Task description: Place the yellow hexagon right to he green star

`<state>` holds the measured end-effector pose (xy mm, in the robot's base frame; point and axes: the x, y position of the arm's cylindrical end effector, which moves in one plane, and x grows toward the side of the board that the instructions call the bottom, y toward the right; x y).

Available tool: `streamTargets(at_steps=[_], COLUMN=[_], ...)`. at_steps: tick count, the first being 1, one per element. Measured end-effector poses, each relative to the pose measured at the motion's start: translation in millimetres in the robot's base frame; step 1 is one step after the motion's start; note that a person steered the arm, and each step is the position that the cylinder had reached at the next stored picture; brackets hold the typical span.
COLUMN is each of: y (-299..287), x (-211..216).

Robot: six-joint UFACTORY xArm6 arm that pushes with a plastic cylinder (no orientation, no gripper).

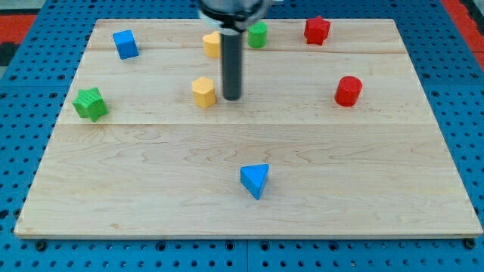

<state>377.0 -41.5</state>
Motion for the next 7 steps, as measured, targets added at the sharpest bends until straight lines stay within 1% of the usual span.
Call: streamTargets(at_steps=[1,2,3,4,5,6,7], y=[-27.8,-80.2,-124.2,-133.1,-133.1,-133.1,-146.3], x=[-17.4,-21.0,-12.0,-2.7,-9.2,-29.3,-15.0])
